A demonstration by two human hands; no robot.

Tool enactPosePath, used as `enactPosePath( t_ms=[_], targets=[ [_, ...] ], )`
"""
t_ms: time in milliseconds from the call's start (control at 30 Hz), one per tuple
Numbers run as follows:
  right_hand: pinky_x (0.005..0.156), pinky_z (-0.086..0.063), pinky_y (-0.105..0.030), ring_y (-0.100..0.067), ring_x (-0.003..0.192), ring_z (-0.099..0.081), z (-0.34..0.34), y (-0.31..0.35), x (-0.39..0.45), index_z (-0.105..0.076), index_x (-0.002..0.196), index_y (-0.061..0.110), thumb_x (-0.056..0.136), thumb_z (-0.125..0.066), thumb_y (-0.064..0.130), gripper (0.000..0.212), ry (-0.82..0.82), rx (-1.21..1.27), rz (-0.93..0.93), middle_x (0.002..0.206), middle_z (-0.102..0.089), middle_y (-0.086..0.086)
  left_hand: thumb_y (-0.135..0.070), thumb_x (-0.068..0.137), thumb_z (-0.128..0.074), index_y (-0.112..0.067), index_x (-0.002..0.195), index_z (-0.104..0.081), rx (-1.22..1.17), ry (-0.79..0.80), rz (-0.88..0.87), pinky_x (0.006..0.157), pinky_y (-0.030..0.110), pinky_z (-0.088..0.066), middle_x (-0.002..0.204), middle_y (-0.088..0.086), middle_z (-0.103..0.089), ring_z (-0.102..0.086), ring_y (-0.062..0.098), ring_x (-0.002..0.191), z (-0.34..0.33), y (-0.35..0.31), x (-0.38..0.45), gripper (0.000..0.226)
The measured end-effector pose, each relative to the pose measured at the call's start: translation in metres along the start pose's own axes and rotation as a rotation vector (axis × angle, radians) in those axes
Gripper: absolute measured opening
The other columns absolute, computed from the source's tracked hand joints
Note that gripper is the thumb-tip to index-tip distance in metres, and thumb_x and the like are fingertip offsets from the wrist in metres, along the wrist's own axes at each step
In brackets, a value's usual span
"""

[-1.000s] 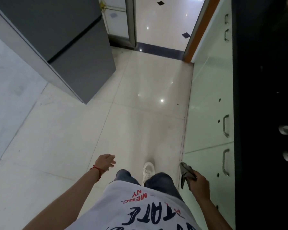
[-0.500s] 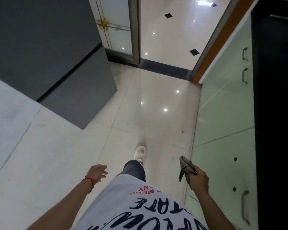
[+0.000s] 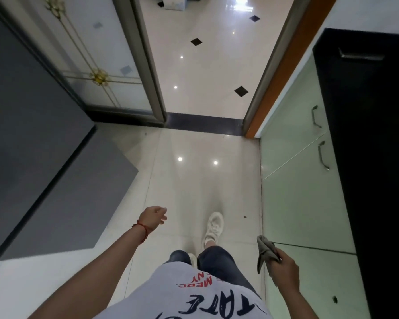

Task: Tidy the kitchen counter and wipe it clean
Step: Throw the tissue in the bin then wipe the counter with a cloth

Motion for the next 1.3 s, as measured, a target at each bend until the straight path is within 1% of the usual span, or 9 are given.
enactPosePath(
  t_ms=[200,400,600,733,933,1067,1133,1200,1300],
  targets=[
    [0.069,-0.053,-0.036,-0.032,0.083,-0.064,0.015,0.056,0.082,-0.068,0.108,0.022,0.084,-0.056,0.021,0.028,-0.027,0.066,-0.028,0.098,-0.072,-0.012,-0.02,0.092,-0.047,-0.004,0.096,-0.059,0.079,0.007,0.006,0.055,0.023,-0.035,0.089,0.014,-0.061,-0.053,0.017,0.066,-0.012,-0.085,0.06,0.02],
    [0.07,-0.043,-0.026,-0.022,0.086,-0.062,0.046,0.133,0.144,-0.068,0.11,0.018,0.085,-0.056,0.014,0.028,-0.02,0.142,0.044,0.108,-0.071,-0.009,-0.015,0.093,-0.045,0.0,0.1,-0.058,0.161,0.03,-0.038,0.055,0.021,-0.038,0.091,0.017,-0.059,-0.053,0.027,0.083,-0.029,-0.169,0.095,0.02],
    [0.074,-0.044,-0.024,-0.017,0.09,-0.062,0.065,0.175,0.181,-0.067,0.11,0.022,0.086,-0.056,0.015,0.028,-0.076,0.235,0.032,0.107,-0.071,-0.002,-0.019,0.093,-0.047,0.004,0.104,-0.059,0.285,0.132,-0.06,0.054,0.024,-0.039,0.088,0.015,-0.062,-0.054,0.023,0.073,-0.055,-0.247,0.149,0.029],
    [0.08,-0.043,-0.016,-0.01,0.098,-0.062,0.068,0.184,0.198,-0.067,0.111,0.025,0.085,-0.055,0.014,0.03,-0.117,0.346,-0.079,0.113,-0.069,0.004,-0.018,0.093,-0.045,0.005,0.109,-0.058,0.435,0.23,-0.145,0.057,0.023,-0.041,0.092,0.016,-0.061,-0.055,0.024,0.08,-0.084,-0.314,0.185,0.03],
    [0.073,-0.042,-0.022,-0.012,0.085,-0.059,0.075,0.198,0.201,-0.066,0.108,0.027,0.086,-0.051,0.02,0.028,-0.33,0.466,-0.319,0.11,-0.07,0.004,-0.024,0.094,-0.045,-0.002,0.111,-0.058,0.724,0.383,-0.329,0.076,0.03,-0.044,0.098,0.014,-0.065,-0.058,0.023,0.086,-0.137,-0.42,0.223,0.032],
    [0.081,-0.047,-0.026,-0.019,0.101,-0.063,0.076,0.209,0.191,-0.067,0.108,0.026,0.084,-0.053,0.017,0.03,-0.492,0.609,-0.46,0.111,-0.07,0.004,-0.019,0.092,-0.048,-0.001,0.1,-0.064,0.871,0.507,-0.495,0.068,0.027,-0.043,0.081,0.009,-0.064,-0.058,0.024,0.077,-0.184,-0.481,0.225,0.026],
    [0.084,-0.049,-0.029,-0.021,0.102,-0.063,0.077,0.215,0.184,-0.067,0.11,0.022,0.084,-0.053,0.013,0.031,-0.561,0.676,-0.494,0.111,-0.07,0.002,-0.015,0.093,-0.045,-0.001,0.098,-0.063,0.914,0.595,-0.555,0.065,0.027,-0.042,0.082,0.011,-0.062,-0.056,0.025,0.078,-0.211,-0.501,0.214,0.023],
    [0.08,-0.048,-0.027,-0.019,0.098,-0.063,0.077,0.216,0.179,-0.066,0.113,0.019,0.083,-0.054,0.01,0.033,-0.612,0.74,-0.524,0.108,-0.07,0.0,-0.018,0.093,-0.044,-0.008,0.091,-0.061,0.953,0.69,-0.608,0.073,0.03,-0.045,0.084,0.012,-0.061,-0.056,0.026,0.081,-0.235,-0.514,0.196,0.02],
    [0.06,-0.043,-0.017,-0.004,0.064,-0.057,0.084,0.217,0.168,-0.065,0.115,0.017,0.082,-0.055,0.007,0.036,-0.684,0.847,-0.558,0.079,-0.068,0.001,-0.046,0.073,-0.041,-0.027,0.075,-0.056,1.019,0.828,-0.746,0.087,0.039,-0.046,0.08,0.004,-0.062,-0.059,0.026,0.083,-0.264,-0.528,0.164,0.024]
  ],
)
Point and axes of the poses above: each hand's wrist, its own x-axis towards the middle knuckle, its own z-axis out of the back of the hand, y = z × x, the point moved 4 cm from there along x, towards the middle knuckle
